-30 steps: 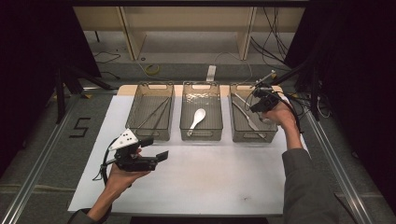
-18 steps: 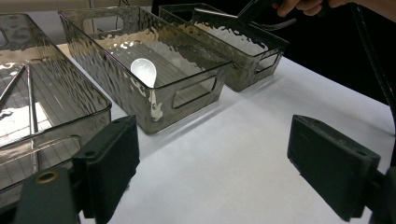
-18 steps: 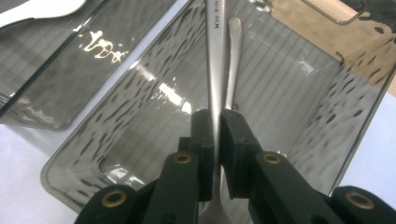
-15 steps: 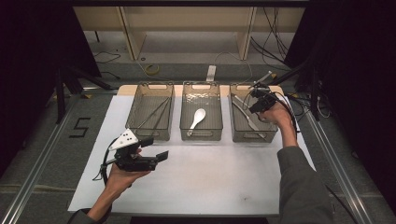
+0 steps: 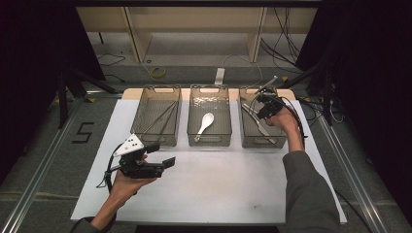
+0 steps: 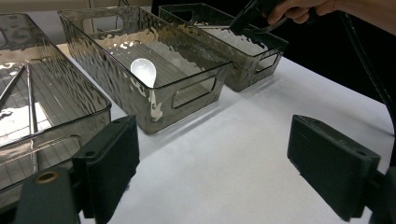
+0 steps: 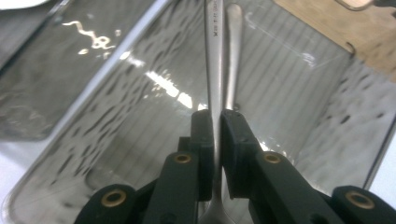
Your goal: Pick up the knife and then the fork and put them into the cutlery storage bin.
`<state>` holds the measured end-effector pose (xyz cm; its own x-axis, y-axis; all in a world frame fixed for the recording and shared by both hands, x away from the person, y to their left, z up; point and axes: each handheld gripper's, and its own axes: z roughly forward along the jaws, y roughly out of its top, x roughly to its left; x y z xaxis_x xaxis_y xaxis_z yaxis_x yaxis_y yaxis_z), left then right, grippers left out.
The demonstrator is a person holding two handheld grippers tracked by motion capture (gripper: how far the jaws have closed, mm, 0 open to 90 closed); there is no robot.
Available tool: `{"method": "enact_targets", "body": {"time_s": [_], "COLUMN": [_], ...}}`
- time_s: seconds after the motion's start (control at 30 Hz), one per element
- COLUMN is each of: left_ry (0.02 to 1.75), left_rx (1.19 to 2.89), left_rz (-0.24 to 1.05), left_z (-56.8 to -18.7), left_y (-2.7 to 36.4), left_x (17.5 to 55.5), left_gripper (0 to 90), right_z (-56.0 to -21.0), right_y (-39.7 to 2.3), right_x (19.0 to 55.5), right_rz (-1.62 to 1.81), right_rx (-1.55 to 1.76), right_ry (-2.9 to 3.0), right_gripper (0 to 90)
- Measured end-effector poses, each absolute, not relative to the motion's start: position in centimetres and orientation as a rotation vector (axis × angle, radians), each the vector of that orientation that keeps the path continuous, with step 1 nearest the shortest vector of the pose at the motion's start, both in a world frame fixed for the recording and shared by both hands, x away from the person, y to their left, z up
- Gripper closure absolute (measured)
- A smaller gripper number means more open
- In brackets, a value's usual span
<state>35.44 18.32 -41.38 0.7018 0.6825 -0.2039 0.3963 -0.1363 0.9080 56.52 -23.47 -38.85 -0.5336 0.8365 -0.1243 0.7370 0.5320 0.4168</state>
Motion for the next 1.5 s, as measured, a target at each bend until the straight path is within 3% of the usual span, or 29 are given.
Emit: {"method": "enact_targets", "body": {"time_s": [0.1, 0.2, 0.63, 0.9, 1.5], "left_ry": [0.860, 0.860, 0.860, 0.860, 0.858], "left_rx": [1.760, 1.762, 1.761, 1.762, 1.769], "left_rz": [0.311, 0.310, 0.311, 0.312, 0.314], "left_z": [-41.4, -41.4, -41.4, -41.4, -41.4], "left_y": [18.3, 18.3, 18.3, 18.3, 18.3], "left_x": [35.4, 35.4, 35.4, 35.4, 35.4], "left_gripper": [16.2, 16.1, 16.1, 16.1, 16.1], "right_z": [-39.1, -38.9, -38.1, -37.8, -36.9], "right_y": [-23.5, -23.5, -23.5, -23.4, -22.2], "right_x": [56.7, 56.7, 55.6, 54.2, 49.6], "right_rz": [0.464, 0.534, 0.616, 0.739, 0.997], "right_rx": [1.330, 1.332, 1.329, 1.333, 1.269], "right_ry": [2.430, 2.412, 2.405, 2.387, 2.312], "right_gripper": [81.7, 70.3, 55.4, 40.7, 31.7]}}
